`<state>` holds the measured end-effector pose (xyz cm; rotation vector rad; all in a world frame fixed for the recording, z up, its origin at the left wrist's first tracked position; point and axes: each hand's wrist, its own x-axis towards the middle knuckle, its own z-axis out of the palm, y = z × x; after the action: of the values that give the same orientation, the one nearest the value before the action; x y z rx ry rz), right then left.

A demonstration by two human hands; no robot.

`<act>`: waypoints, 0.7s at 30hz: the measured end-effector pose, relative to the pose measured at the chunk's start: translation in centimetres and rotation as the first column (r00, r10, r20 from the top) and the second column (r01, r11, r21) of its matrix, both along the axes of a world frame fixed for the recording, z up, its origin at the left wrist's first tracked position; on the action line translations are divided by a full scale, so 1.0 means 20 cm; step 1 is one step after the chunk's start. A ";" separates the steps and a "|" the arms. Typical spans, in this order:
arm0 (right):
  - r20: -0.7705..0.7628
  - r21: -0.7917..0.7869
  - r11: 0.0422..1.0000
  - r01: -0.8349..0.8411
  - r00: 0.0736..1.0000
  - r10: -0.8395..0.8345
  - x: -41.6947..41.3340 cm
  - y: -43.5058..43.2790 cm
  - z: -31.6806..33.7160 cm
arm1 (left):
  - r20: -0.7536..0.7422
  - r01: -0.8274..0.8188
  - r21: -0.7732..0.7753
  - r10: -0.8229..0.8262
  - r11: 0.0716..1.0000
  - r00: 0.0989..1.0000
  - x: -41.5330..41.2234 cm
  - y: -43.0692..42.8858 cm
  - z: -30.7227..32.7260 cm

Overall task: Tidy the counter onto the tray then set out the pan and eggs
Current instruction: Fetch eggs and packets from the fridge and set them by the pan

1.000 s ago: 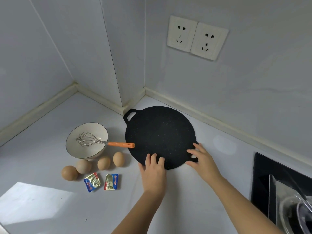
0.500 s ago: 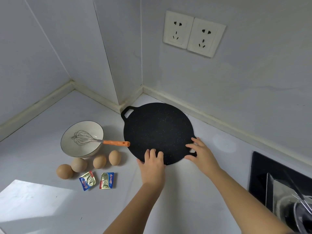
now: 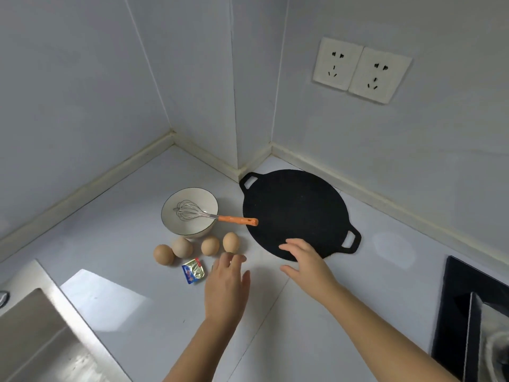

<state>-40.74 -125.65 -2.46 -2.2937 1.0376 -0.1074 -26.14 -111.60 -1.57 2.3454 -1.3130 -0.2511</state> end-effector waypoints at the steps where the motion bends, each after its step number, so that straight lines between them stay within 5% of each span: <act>1: 0.003 0.000 1.000 -0.019 1.000 0.019 0.08 0.03 0.00 | 0.001 -0.042 -0.011 0.042 0.999 0.999 0.04 0.04 0.00; 8: 0.012 0.116 0.992 -0.056 0.998 0.055 0.49 0.20 0.01 | -0.150 -0.345 0.028 0.346 0.938 0.926 0.30 0.20 -0.01; 13: -0.034 0.114 0.993 -0.021 0.999 0.025 0.63 0.20 -0.01 | -0.147 -0.502 -0.093 0.487 0.860 0.861 0.49 0.26 -0.04; 21: -0.092 0.061 0.998 0.030 0.995 -0.024 0.74 0.19 -0.06 | -0.200 -0.384 0.024 0.381 0.923 0.903 0.70 0.30 -0.14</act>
<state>-25.97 -121.89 -3.74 -2.2466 1.1029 0.0191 -12.19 -105.56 -4.28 2.4291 -0.7355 -0.3401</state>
